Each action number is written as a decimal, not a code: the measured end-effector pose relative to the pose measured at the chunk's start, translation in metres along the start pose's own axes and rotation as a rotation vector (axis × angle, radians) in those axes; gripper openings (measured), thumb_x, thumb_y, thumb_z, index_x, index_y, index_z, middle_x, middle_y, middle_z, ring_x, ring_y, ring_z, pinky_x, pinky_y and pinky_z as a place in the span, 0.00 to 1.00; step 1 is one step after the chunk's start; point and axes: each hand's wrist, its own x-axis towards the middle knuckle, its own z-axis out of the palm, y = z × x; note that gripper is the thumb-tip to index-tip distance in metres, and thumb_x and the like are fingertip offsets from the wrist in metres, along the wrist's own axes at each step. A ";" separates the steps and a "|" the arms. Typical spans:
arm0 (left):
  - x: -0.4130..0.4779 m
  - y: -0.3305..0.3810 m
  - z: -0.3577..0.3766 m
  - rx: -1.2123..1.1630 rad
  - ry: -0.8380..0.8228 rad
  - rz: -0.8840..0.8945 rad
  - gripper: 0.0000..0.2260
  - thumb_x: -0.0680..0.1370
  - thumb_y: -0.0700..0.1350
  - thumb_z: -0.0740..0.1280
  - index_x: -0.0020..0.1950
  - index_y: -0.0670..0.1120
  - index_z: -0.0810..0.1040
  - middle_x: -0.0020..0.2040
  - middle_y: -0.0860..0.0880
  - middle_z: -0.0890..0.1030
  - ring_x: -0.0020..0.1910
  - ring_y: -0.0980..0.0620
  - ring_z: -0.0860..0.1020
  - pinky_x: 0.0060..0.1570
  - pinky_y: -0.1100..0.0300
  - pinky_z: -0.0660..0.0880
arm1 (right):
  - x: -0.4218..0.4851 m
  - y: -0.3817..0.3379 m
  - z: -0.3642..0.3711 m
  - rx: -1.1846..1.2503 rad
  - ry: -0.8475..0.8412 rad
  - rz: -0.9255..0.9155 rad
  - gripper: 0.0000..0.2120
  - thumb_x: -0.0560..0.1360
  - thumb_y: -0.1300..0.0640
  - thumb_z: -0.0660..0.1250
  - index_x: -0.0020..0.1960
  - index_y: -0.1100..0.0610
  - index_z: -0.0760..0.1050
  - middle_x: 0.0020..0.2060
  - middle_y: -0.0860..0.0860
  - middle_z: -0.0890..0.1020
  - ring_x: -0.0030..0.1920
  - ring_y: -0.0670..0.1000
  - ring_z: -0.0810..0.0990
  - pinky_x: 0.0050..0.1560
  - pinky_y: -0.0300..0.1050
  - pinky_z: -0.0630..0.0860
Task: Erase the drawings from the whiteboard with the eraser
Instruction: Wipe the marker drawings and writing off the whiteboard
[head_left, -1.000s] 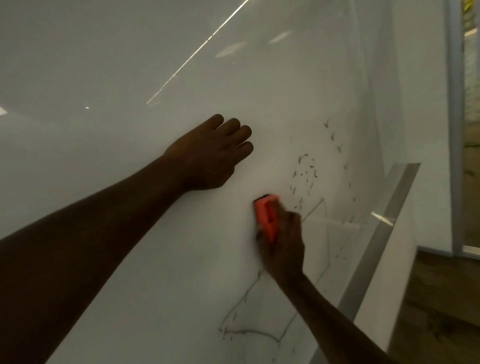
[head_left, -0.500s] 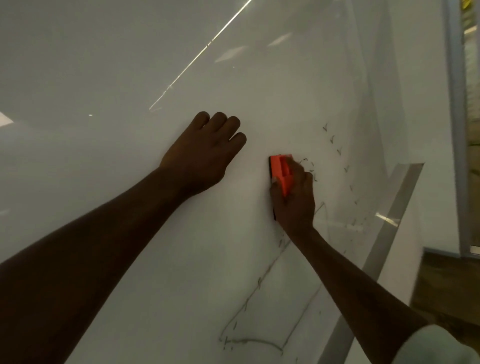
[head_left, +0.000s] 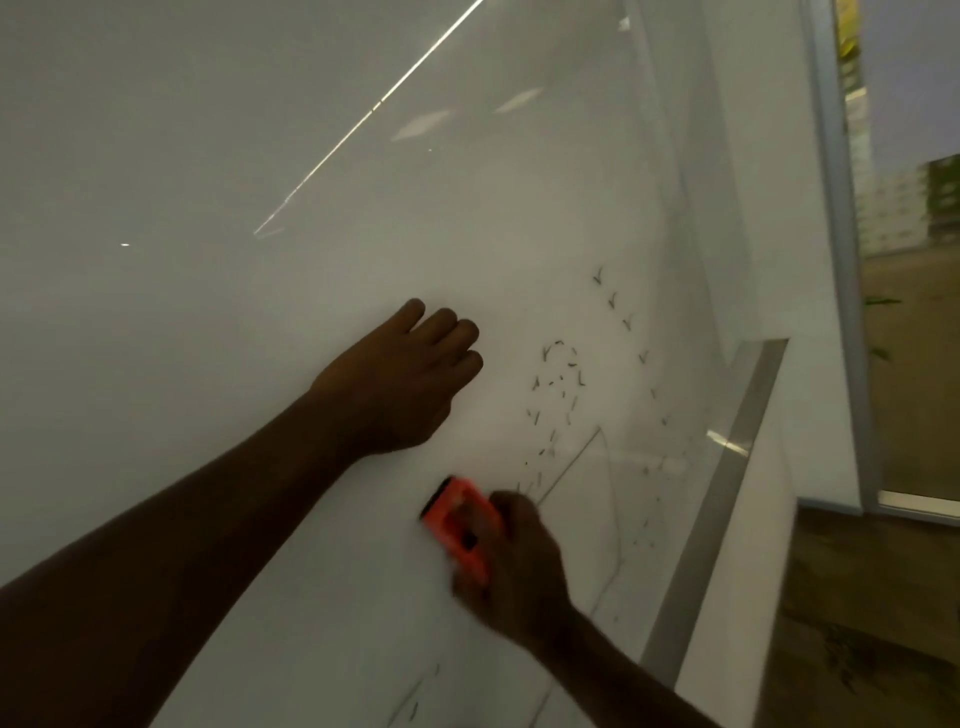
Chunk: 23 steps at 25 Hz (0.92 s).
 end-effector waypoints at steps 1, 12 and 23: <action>0.002 -0.001 0.002 0.009 0.007 -0.006 0.12 0.76 0.44 0.66 0.56 0.40 0.78 0.59 0.39 0.78 0.56 0.38 0.76 0.57 0.44 0.71 | 0.016 0.035 -0.004 0.011 0.080 0.198 0.31 0.77 0.39 0.62 0.74 0.54 0.65 0.56 0.61 0.77 0.46 0.58 0.81 0.41 0.46 0.83; 0.028 0.006 0.010 0.031 0.016 -0.041 0.11 0.74 0.42 0.65 0.55 0.40 0.79 0.58 0.39 0.78 0.53 0.39 0.77 0.53 0.46 0.71 | 0.081 0.071 -0.008 -0.012 0.062 0.177 0.31 0.80 0.33 0.55 0.77 0.48 0.59 0.58 0.53 0.72 0.43 0.47 0.75 0.36 0.33 0.76; 0.056 -0.001 0.014 0.016 0.071 -0.353 0.09 0.75 0.40 0.65 0.54 0.39 0.78 0.57 0.37 0.78 0.55 0.37 0.76 0.55 0.43 0.69 | 0.165 0.087 -0.020 0.093 0.219 0.260 0.31 0.80 0.34 0.55 0.78 0.46 0.57 0.56 0.50 0.71 0.44 0.43 0.71 0.40 0.23 0.64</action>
